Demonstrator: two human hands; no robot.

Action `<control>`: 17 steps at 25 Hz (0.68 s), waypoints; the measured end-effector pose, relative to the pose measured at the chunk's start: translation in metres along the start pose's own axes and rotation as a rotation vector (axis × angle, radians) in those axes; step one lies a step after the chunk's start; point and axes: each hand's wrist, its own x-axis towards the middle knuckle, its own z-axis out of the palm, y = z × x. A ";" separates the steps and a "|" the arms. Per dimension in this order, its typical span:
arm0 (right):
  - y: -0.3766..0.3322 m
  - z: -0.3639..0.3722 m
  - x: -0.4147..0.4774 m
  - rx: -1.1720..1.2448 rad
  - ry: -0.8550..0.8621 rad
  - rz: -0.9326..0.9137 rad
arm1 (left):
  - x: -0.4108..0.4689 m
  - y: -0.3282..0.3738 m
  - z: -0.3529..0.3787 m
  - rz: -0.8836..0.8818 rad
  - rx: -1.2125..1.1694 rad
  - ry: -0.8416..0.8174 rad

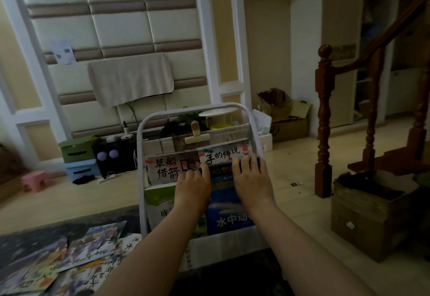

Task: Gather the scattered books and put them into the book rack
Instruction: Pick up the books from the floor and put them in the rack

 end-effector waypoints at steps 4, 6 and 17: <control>-0.004 0.007 0.003 0.014 0.007 0.032 | 0.000 -0.001 0.004 -0.004 -0.023 0.006; -0.003 0.010 0.004 0.026 0.023 0.015 | -0.001 0.000 0.003 -0.018 -0.035 0.004; 0.002 0.009 0.007 -0.002 -0.006 0.012 | 0.002 0.002 0.001 -0.052 -0.070 -0.051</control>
